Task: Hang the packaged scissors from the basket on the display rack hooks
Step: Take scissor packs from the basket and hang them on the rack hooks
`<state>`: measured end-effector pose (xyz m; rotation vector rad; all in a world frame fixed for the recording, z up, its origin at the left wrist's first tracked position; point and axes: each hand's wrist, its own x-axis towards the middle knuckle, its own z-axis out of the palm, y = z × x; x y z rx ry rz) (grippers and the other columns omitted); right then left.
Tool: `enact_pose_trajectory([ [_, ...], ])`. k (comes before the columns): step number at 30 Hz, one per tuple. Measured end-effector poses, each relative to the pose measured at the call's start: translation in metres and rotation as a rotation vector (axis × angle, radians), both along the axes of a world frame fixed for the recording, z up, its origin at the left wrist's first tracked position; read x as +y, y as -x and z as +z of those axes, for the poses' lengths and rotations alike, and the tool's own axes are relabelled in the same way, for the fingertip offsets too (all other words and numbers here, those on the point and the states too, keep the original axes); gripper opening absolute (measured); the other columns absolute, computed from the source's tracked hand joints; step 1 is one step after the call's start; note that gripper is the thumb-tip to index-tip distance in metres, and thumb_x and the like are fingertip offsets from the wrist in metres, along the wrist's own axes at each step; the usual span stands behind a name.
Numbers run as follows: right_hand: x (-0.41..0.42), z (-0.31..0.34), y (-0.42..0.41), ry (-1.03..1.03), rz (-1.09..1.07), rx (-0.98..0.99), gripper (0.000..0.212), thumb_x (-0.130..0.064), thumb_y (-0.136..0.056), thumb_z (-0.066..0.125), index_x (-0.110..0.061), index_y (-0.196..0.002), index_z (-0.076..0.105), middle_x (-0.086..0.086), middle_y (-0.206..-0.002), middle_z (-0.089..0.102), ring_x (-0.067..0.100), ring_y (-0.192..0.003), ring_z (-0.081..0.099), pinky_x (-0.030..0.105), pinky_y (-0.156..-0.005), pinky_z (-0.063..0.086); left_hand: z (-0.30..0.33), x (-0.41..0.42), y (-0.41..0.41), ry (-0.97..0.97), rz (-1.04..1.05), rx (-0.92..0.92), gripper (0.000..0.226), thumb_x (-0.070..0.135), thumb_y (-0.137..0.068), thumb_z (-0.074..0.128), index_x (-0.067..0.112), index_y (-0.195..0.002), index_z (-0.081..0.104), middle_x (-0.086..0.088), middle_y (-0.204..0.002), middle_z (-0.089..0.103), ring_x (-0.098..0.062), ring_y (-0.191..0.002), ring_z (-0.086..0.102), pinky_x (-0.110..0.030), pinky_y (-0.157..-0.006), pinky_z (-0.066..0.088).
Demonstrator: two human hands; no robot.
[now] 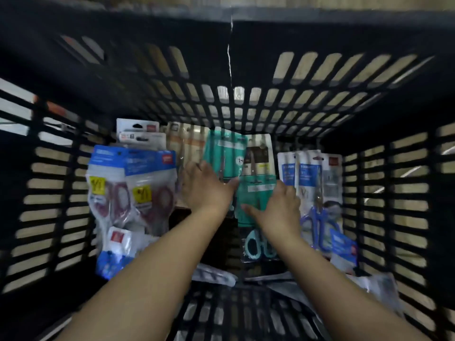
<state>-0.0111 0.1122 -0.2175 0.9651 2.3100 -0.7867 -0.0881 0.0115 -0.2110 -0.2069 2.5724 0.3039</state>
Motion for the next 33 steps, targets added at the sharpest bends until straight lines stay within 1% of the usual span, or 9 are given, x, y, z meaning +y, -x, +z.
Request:
enact_pose_trajectory([
  [5, 0.003, -0.004, -0.004, 0.020, -0.098, 0.079, 0.080, -0.045, -0.071, 0.077, -0.005, -0.127, 0.036, 0.012, -0.128, 0.038, 0.029, -0.119, 0.040, 0.038, -0.093, 0.041, -0.004, 0.015, 0.001, 0.016, 0.136, -0.041, 0.090, 0.055, -0.073, 0.070, 0.009, -0.138, 0.029, -0.013, -0.148, 0.026, -0.031, -0.138, 0.022, -0.044, -0.107, 0.026],
  [10, 0.004, -0.005, -0.011, 0.100, -0.187, 0.059, 0.079, -0.039, -0.073, 0.077, -0.006, -0.130, 0.035, 0.010, -0.128, 0.050, 0.028, -0.119, 0.049, 0.044, -0.092, 0.047, -0.001, 0.016, 0.009, 0.004, 0.197, -0.096, 0.095, 0.054, -0.069, 0.074, 0.013, -0.140, 0.025, -0.013, -0.148, 0.028, -0.033, -0.137, 0.024, -0.045, -0.107, 0.028],
  [14, 0.007, -0.009, -0.013, 0.158, -0.234, 0.030, 0.076, -0.037, -0.080, 0.071, -0.008, -0.138, 0.029, 0.012, -0.133, 0.052, 0.031, -0.119, 0.052, 0.041, -0.092, 0.048, -0.013, 0.004, 0.018, -0.101, 0.133, -0.081, 0.070, 0.050, -0.074, 0.071, 0.022, -0.132, 0.042, -0.005, -0.136, 0.047, -0.028, -0.127, 0.042, -0.042, -0.098, 0.038],
  [17, 0.007, -0.003, -0.014, 0.314, -0.400, 0.009, 0.059, -0.028, -0.092, 0.058, -0.010, -0.139, 0.029, 0.013, -0.135, 0.050, 0.030, -0.115, 0.053, 0.036, -0.089, 0.047, -0.009, -0.006, 0.013, -0.259, 0.187, -0.052, 0.052, 0.036, -0.082, 0.068, 0.019, -0.126, 0.047, -0.002, -0.124, 0.059, -0.026, -0.114, 0.055, -0.035, -0.090, 0.044],
  [22, 0.005, 0.032, -0.012, 0.353, -0.519, -0.057, 0.046, -0.022, -0.102, 0.035, -0.003, -0.143, 0.025, 0.021, -0.114, 0.055, 0.021, -0.076, 0.051, 0.034, -0.062, 0.038, 0.023, -0.010, 0.002, -0.486, 0.431, -0.073, 0.032, 0.010, -0.093, 0.053, 0.008, -0.126, 0.051, -0.010, -0.119, 0.061, -0.026, -0.110, 0.057, -0.023, -0.080, 0.041],
  [25, 0.005, 0.073, 0.002, 0.366, -0.483, -0.071, 0.052, -0.023, -0.103, 0.030, -0.007, -0.150, 0.014, 0.021, -0.137, 0.045, 0.029, -0.109, 0.053, 0.038, -0.083, 0.041, 0.057, -0.016, 0.000, -0.504, 0.471, -0.108, 0.036, 0.011, -0.097, 0.047, 0.007, -0.132, 0.045, -0.012, -0.128, 0.056, -0.027, -0.115, 0.054, -0.025, -0.086, 0.041],
  [29, 0.003, 0.140, 0.029, 0.417, -0.473, -0.043, 0.056, -0.029, -0.103, 0.028, -0.014, -0.151, 0.004, 0.006, -0.158, 0.012, 0.028, -0.142, 0.020, 0.039, -0.111, 0.024, 0.130, -0.040, 0.005, -0.535, 0.537, -0.133, 0.030, 0.013, -0.096, 0.048, 0.006, -0.125, 0.049, -0.012, -0.121, 0.059, -0.028, -0.108, 0.056, -0.025, -0.078, 0.039],
  [31, -0.002, 0.180, 0.043, 0.413, -0.425, -0.015, 0.054, -0.030, -0.103, 0.031, -0.013, -0.150, 0.013, 0.009, -0.155, 0.022, 0.031, -0.139, 0.028, 0.043, -0.112, 0.028, 0.180, -0.056, 0.009, -0.568, 0.580, -0.134, 0.028, 0.011, -0.095, 0.050, 0.004, -0.122, 0.052, -0.013, -0.118, 0.061, -0.028, -0.107, 0.057, -0.028, -0.081, 0.042],
  [33, -0.011, 0.236, 0.064, 0.409, -0.378, 0.053, 0.043, -0.027, -0.102, 0.034, -0.008, -0.141, 0.032, 0.013, -0.139, 0.045, 0.033, -0.122, 0.047, 0.044, -0.100, 0.041, 0.243, -0.074, 0.017, -0.595, 0.626, -0.099, 0.025, 0.009, -0.093, 0.052, 0.003, -0.117, 0.055, -0.016, -0.115, 0.063, -0.029, -0.105, 0.059, -0.032, -0.084, 0.045],
])
